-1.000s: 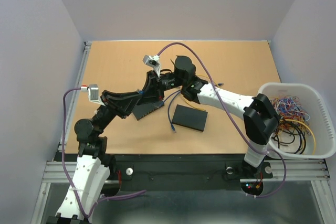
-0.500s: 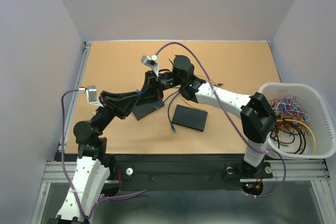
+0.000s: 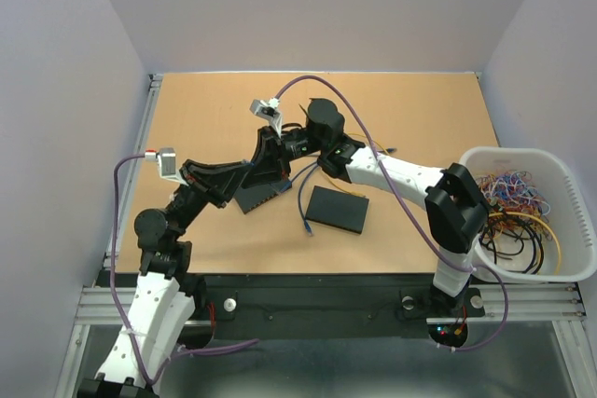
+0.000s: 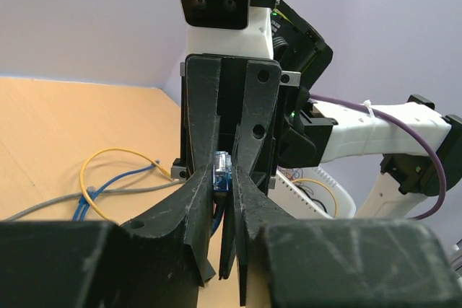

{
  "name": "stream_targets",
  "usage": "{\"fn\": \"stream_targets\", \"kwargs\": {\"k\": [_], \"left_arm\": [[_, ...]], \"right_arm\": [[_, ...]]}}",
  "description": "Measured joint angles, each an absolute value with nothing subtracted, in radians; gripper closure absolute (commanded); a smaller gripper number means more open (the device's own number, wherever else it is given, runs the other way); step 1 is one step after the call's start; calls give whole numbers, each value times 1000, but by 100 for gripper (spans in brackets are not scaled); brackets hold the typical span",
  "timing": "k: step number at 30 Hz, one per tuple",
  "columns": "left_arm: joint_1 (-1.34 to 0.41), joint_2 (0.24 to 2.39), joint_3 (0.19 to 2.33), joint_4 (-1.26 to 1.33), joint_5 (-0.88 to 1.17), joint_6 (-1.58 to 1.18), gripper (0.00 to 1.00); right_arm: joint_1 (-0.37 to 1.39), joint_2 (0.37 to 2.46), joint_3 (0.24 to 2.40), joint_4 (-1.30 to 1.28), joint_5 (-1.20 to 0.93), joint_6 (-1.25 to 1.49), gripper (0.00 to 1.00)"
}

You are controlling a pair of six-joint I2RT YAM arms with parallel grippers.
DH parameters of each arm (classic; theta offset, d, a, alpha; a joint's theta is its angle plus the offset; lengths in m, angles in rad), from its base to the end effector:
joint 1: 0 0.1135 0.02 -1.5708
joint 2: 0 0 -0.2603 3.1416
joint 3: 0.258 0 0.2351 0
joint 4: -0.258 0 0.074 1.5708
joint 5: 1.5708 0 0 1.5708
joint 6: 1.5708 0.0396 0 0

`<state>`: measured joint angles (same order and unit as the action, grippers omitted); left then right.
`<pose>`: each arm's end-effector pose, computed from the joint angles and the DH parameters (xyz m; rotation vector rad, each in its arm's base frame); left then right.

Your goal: Insert the plug into the switch port

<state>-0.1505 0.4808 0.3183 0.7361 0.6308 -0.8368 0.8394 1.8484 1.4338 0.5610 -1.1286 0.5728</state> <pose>0.1075 -0.0399 0.3138 0.2340 1.1738 -1.1885 0.2496 0.3317 0.3404 -1.2857 1.3368 1.8446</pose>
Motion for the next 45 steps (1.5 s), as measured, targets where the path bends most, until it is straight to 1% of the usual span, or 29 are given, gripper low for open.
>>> {"fn": "stream_targets", "kwargs": {"k": [2,5,7,9,12,13,14,15,16,17,18,20,25,30,31,32,35,37,38,41,45], "left_arm": [[-160,495,318,738,618,-836,79],[-181,508,318,738,590,-831,87],[-191,509,320,736,576,-827,96],[-201,510,325,725,562,-820,100],[-208,511,338,699,549,-814,100],[-210,511,347,680,544,-812,100],[-210,511,353,667,540,-810,100],[-211,510,364,641,532,-806,100],[-213,510,382,599,519,-800,100],[-215,509,396,563,506,-793,100],[-219,508,419,514,492,-790,100],[-224,507,457,440,467,-786,100],[-229,511,544,236,381,-781,100],[-229,582,645,15,248,-772,100],[-229,597,655,-25,226,-770,100],[-229,606,657,-43,217,-768,100],[-229,626,657,-113,185,-768,100],[-229,638,652,-136,174,-768,100],[-229,638,647,-141,171,-768,100],[-229,639,647,-146,168,-768,100],[-229,643,647,-147,167,-767,100]], "right_arm": [[836,1853,1434,562,-1130,574,100],[829,1855,1434,562,-1132,577,100],[826,1856,1434,562,-1134,577,100],[825,1856,1434,567,-1134,577,100],[824,1856,1434,570,-1131,579,99],[824,1855,1434,571,-1127,580,95],[824,1855,1434,571,-1118,580,86],[824,1855,1434,567,-1108,579,69],[824,1855,1434,557,-1089,567,61],[824,1853,1434,543,-1073,551,50],[830,1851,1435,508,-1044,520,35],[842,1850,1438,425,-968,461,26],[861,1824,1431,253,-771,348,23],[872,1718,1390,132,-494,239,23],[878,1686,1374,115,-435,213,26],[885,1662,1360,104,-385,195,26],[944,1583,1334,79,-206,120,34],[992,1567,1334,80,-123,80,36],[1023,1566,1334,81,-79,57,37],[1079,1590,1335,73,-7,19,47],[1093,1662,1346,52,49,-5,53]]}}
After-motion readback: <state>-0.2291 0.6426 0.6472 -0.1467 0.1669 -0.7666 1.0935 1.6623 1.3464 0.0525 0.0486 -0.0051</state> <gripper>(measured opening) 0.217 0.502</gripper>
